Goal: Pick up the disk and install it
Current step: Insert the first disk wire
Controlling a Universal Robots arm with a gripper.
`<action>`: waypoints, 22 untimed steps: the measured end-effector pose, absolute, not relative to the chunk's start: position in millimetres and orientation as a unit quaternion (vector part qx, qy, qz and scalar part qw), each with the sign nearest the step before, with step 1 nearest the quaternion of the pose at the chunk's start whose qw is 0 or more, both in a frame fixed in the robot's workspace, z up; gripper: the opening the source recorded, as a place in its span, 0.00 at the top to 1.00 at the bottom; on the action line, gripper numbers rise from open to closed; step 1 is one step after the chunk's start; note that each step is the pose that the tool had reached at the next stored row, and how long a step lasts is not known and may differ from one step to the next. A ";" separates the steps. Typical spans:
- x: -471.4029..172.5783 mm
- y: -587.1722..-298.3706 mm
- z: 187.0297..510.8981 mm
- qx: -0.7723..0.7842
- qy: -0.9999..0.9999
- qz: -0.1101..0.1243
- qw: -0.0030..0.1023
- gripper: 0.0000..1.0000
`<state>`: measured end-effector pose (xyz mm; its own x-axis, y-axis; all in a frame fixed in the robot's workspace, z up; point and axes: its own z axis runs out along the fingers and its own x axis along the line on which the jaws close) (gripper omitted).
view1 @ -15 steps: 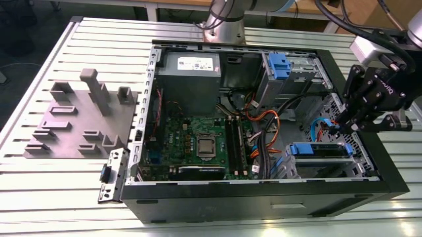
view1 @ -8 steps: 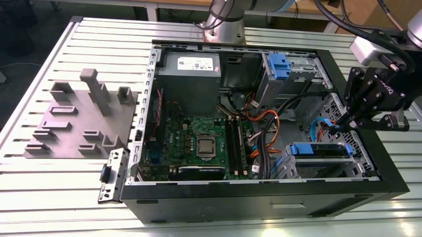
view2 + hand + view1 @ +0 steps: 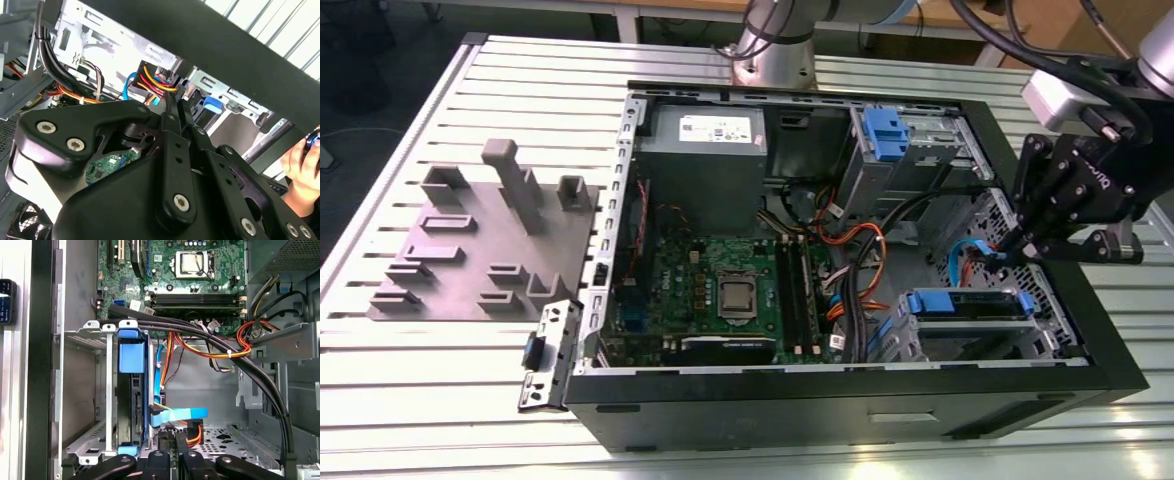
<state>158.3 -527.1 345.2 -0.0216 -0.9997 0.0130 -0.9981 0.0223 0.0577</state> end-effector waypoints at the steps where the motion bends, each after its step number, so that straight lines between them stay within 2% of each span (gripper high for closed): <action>1: 156.9 -527.2 345.2 0.699 -0.714 -0.015 0.024 0.84; 12: 148.0 -543.0 342.9 0.700 -0.714 -0.006 0.015 0.84; 22: 136.9 -550.4 341.7 0.701 -0.713 0.009 0.000 0.84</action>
